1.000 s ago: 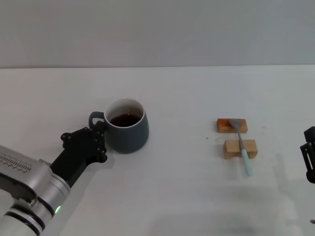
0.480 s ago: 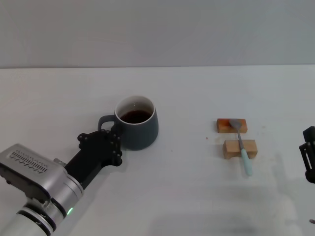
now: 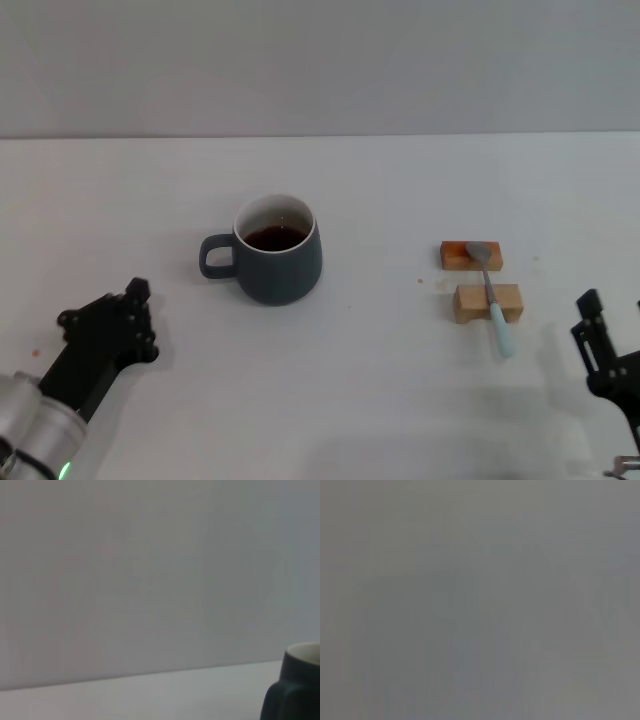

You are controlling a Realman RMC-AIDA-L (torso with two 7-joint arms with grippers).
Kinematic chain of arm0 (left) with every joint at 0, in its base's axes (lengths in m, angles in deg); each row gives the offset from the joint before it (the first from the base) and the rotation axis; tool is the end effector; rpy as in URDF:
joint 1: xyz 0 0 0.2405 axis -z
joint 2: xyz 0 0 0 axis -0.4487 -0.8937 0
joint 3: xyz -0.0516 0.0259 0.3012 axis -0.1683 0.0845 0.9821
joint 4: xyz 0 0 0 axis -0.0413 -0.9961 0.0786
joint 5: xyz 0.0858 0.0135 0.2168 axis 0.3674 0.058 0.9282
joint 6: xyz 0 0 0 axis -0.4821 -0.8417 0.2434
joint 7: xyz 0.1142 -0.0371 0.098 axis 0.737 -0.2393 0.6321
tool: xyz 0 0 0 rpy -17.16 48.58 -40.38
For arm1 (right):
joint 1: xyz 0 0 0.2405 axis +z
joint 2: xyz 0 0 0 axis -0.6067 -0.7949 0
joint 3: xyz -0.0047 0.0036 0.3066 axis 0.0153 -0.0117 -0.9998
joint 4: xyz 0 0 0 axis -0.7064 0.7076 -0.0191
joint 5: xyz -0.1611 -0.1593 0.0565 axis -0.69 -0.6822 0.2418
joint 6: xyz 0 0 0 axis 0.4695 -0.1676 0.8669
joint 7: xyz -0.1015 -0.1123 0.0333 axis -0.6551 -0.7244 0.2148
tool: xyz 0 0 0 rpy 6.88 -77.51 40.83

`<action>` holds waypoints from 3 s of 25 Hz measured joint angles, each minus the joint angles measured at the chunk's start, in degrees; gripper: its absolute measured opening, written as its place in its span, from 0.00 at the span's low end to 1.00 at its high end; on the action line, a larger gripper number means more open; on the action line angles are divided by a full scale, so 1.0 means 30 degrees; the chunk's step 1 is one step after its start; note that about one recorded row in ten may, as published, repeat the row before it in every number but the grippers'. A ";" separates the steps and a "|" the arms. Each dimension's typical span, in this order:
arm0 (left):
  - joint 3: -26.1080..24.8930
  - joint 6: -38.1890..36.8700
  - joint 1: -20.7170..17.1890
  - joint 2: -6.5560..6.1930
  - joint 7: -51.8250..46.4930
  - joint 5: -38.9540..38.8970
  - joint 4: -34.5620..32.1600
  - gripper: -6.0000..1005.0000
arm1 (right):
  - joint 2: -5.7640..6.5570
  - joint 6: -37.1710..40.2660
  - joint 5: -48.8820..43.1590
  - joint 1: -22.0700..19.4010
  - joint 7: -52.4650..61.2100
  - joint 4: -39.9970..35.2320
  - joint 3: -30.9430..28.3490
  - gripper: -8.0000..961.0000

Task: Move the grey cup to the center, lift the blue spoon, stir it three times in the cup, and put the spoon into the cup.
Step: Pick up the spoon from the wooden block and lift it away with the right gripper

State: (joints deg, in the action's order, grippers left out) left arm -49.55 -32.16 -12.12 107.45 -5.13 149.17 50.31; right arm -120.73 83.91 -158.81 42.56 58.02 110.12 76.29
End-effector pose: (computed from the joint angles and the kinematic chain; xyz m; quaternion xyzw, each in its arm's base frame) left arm -0.3930 0.2867 -0.1155 -0.7608 -0.2577 -0.2538 0.5388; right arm 0.3479 0.2011 -0.1201 -0.6395 0.3019 0.3779 0.5975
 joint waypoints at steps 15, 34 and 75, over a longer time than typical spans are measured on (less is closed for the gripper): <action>-0.1443 -0.1861 -0.1890 0.0011 -0.0313 -0.0120 -0.0346 0.00 | -0.0066 -0.3130 0.0018 0.0461 -0.0219 -0.0547 -0.0017 0.72; -0.1893 -0.1981 -0.2186 -0.0001 -0.1161 -0.0140 -0.0409 0.00 | -0.0085 -0.5684 0.0000 0.1700 -0.0230 -0.0259 0.0169 0.73; -0.2701 -0.4016 -0.2795 -0.0030 -0.1491 -0.0148 -0.0927 0.00 | -0.0086 -0.6542 0.0017 0.2041 -0.0056 -0.0264 -0.0018 0.73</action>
State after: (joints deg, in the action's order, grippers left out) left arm -57.65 -44.21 -20.50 107.36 -9.60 148.73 47.53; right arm -120.98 64.28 -158.76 48.69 57.85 109.33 76.24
